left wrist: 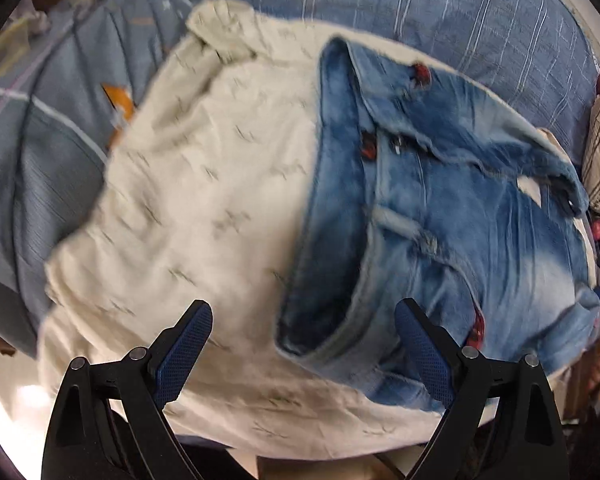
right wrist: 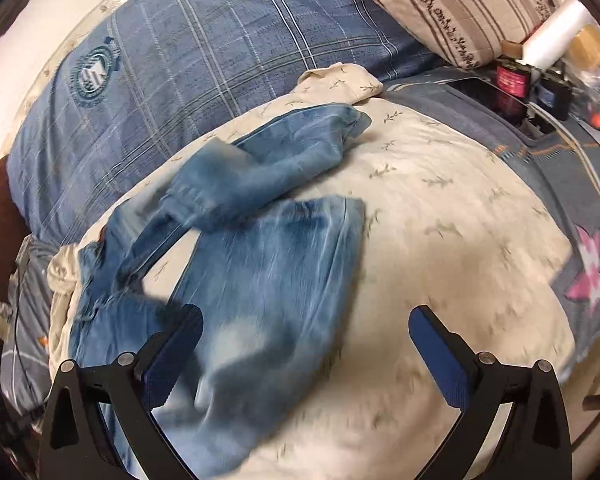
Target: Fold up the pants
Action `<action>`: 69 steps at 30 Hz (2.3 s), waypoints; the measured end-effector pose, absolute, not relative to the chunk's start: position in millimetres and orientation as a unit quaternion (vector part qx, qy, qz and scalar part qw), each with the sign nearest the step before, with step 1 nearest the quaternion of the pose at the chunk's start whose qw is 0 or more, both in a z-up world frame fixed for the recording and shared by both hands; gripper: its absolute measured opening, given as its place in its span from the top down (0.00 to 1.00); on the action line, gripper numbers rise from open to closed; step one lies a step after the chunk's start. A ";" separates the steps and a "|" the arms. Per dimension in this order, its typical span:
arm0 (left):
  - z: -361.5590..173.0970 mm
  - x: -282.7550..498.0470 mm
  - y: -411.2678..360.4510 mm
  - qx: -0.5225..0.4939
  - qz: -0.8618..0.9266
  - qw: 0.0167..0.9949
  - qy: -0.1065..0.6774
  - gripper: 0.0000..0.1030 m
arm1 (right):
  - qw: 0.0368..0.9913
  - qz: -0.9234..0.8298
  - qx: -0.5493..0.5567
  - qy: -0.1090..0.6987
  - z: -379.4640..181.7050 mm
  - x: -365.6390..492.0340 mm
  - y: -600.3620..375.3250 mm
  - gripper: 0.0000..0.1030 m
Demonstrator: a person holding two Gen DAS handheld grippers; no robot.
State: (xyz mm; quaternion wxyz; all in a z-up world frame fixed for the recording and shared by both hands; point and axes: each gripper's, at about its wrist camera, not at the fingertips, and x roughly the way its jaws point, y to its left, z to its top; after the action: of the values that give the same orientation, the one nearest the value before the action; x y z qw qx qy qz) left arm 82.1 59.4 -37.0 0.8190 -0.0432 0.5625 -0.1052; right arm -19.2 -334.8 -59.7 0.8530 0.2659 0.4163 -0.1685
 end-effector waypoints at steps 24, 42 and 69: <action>-43.7 91.3 43.1 -0.014 -0.147 0.809 0.569 0.51 | 0.835 -0.196 0.373 0.352 -100.7 -139.4 -391.6 0.86; -41.5 146.8 26.4 0.013 -0.170 0.796 0.581 0.31 | 0.861 -0.142 0.243 0.424 -77.2 -10.3 -399.8 0.27; -18.7 121.7 37.5 0.025 -0.165 0.822 0.544 0.66 | 0.857 -0.232 0.320 0.331 -60.7 -103.4 -463.5 0.34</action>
State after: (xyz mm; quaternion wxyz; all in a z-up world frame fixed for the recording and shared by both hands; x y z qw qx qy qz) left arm 121.7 37.5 -18.7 0.8225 0.0249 0.5437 -0.1653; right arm -103.4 -463.5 -60.7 0.8568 0.3205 0.3311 -0.2316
